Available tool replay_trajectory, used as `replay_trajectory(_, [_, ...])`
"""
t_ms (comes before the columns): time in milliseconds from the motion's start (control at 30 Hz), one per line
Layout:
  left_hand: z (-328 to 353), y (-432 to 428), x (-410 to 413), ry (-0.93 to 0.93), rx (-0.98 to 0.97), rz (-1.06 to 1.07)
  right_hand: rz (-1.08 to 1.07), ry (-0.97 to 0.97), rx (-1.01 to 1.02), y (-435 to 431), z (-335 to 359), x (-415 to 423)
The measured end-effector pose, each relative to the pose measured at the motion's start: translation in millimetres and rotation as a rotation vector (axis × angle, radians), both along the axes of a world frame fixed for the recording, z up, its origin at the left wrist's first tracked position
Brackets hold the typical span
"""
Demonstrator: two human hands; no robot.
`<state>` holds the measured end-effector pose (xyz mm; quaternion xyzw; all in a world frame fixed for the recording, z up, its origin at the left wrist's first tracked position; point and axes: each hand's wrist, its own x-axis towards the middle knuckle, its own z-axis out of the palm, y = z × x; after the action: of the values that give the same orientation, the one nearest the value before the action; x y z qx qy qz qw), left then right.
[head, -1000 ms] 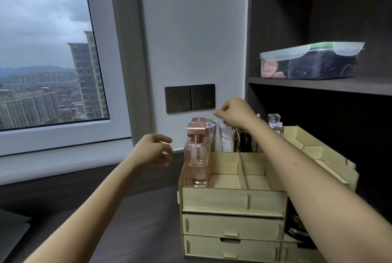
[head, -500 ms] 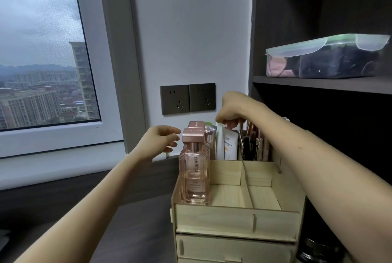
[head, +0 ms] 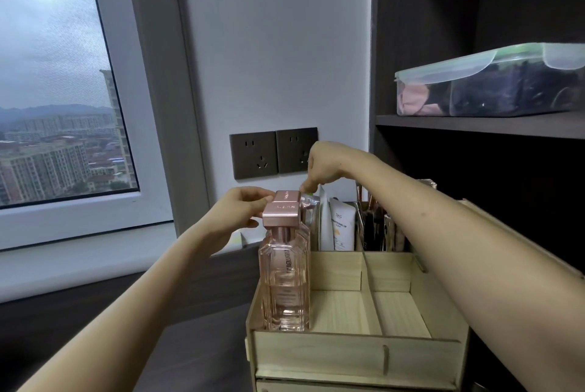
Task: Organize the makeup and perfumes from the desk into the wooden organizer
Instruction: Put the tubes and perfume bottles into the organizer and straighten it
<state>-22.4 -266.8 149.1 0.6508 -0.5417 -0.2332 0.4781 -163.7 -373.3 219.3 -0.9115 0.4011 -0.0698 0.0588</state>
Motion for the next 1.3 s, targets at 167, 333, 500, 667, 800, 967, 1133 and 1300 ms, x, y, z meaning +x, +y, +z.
replay_trajectory(167, [-1.9, 1.2, 0.8, 0.011, -0.014, 0.008, 0.012, -0.041, 0.009, 4.0, -0.1, -5.0])
replay_trajectory(333, [-1.1, 9.0, -0.3, 0.041, -0.088, 0.074, -0.017, -0.119, -0.033, 16.6, 21.7, -51.2])
replay_trajectory(500, [-3.1, 28.6, -11.2, 0.119, -0.303, 0.205, -0.052, -0.075, -0.076, 30.2, 9.9, -100.1])
replay_trajectory(667, [2.4, 47.5, -24.4, 0.146, -0.47, 0.275, -0.096, -0.045, -0.185, 33.9, -26.5, -96.8])
replay_trajectory(800, [8.6, 58.3, -28.6, 0.122, -0.52, 0.261, -0.164, -0.048, -0.301, 20.6, -38.1, -88.0])
replay_trajectory(967, [10.5, 65.4, -26.6, 0.095, -0.51, 0.242, -0.174, -0.097, -0.241, 10.6, -41.1, -80.7])
replay_trajectory(1133, [11.0, 70.9, -20.2, 0.099, -0.518, 0.254, -0.128, -0.204, -0.195, 14.7, -29.9, -90.3])
replay_trajectory(1300, [11.9, 77.2, -15.8, 0.095, -0.54, 0.251, -0.074, -0.118, -0.145, 25.0, -12.7, -121.0])
